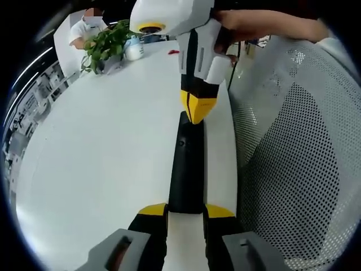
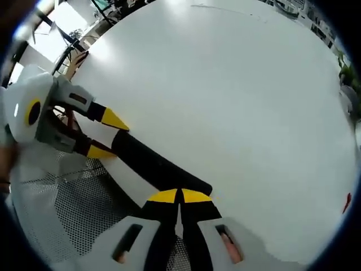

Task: Press the specified remote control buttons in sequence, fully releasing each button before pressing the next.

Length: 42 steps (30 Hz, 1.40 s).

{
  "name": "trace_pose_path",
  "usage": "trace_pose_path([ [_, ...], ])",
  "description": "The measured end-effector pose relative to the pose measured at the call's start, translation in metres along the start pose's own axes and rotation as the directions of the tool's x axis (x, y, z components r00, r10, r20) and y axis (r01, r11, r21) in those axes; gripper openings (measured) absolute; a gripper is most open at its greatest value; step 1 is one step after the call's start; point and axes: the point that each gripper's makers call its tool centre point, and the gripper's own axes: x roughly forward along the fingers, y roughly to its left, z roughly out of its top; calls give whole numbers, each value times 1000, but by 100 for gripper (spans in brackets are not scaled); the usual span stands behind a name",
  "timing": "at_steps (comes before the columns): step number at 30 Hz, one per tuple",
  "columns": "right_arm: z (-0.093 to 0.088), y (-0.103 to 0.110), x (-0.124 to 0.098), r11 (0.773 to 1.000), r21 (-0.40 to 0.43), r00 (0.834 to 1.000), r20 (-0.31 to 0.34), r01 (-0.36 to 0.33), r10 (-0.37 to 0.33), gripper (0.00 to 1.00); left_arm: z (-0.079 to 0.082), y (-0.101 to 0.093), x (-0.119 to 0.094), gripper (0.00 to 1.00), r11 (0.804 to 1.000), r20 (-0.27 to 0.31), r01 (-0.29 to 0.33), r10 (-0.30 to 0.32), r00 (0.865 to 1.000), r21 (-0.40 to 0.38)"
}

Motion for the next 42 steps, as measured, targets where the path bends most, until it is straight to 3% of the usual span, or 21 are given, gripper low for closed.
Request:
trace_pose_path([
  [12,0,0,0,999,-30,1000,4,18,-18,0,0,0,0,24,1000,-4,-1,1,1000,6],
  [29,0,0,-1,1000,13,1000,3,-11,11,0,0,0,0,24,1000,-3,1,-1,1000,6],
  [33,2,-8,-4,1000,18,999,22,24,-25,0,1,0,-1,24,1000,-2,1,-1,1000,6],
  [42,2,-10,-4,999,35,999,20,27,-28,0,1,-2,-1,24,1000,-2,0,0,1000,5],
])
